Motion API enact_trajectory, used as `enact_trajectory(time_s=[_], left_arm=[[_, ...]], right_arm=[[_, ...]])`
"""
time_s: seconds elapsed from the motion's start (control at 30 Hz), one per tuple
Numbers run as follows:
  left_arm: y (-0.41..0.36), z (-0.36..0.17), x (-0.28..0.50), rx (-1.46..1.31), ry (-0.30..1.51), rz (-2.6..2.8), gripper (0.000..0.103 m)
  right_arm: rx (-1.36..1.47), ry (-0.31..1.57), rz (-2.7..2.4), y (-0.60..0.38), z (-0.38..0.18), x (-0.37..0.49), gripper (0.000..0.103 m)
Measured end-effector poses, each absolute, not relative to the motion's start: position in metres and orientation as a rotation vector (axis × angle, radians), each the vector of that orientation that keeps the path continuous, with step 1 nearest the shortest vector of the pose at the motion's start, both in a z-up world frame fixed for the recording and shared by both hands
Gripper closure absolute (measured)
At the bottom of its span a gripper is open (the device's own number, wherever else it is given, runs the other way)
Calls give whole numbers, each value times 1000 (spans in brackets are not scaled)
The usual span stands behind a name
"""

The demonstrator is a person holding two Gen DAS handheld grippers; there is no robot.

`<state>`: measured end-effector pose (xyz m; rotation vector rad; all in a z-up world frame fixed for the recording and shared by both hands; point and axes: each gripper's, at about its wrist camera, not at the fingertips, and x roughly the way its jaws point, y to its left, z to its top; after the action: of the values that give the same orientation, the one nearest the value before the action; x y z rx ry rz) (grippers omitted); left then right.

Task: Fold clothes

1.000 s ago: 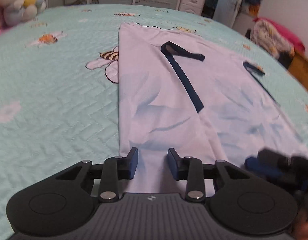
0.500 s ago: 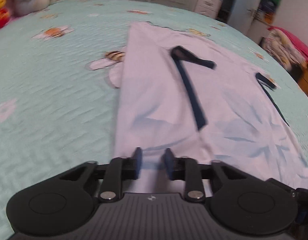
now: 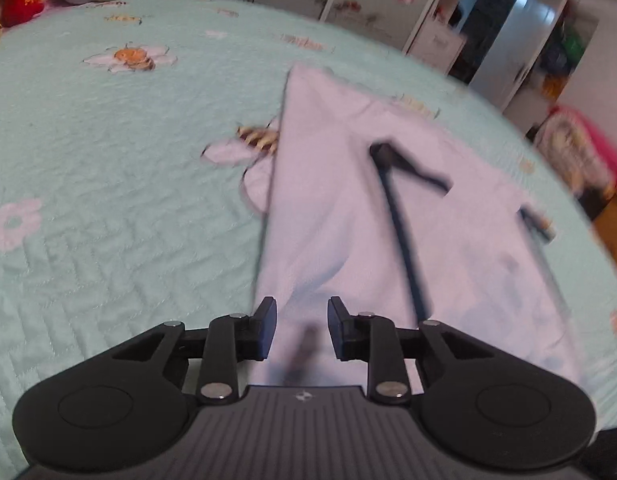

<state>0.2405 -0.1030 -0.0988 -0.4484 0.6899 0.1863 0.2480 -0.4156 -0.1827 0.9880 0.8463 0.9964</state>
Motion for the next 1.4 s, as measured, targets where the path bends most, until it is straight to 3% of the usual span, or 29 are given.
enact_trajectory(time_s=[0.13,0.17,0.2,0.37,0.47,0.5,0.57,0.67,0.87,0.93,1.03,1.1,1.27,1.4], left_arm=[[-106,-107,268,-331,721,191,61],[-102,-118,278,-309,785,243,65],[-100,-123,280,-299,788,280,78],[-110,-104,273,-323,724,281,79],[-130,-101,281,-227,708,214,51],[-133,-110,291,-193,760,225,45],[-130,-121,295,-206,773,258,46],[-131,-116,294,-246,779,270,55],[-136,-88,311,-315,680,150,60],[-128,-83,335,-362,674,120,79],[-118,-74,371,-393,638,103,95],[-115,-66,393,-396,598,100,99],[-116,-63,440,-356,584,71,99],[-106,-98,448,-263,711,173,99]], right_arm=[[997,847,1000,-415,-183,250,75],[998,847,1002,-415,-183,250,75],[998,847,1003,-415,-183,249,75],[1002,849,1005,-414,-183,249,74],[1002,850,1004,-414,-183,250,74],[1003,850,1005,-413,-183,250,74],[1005,854,1006,-414,-184,250,74],[1009,858,1009,-414,-184,250,73],[1009,858,1009,-415,-186,249,73],[1012,857,1012,-416,-187,249,73],[1014,855,1015,-417,-187,247,72],[1017,854,1019,-418,-188,247,72],[1031,852,1034,-418,-188,248,69],[1044,852,1044,-417,-189,249,68]])
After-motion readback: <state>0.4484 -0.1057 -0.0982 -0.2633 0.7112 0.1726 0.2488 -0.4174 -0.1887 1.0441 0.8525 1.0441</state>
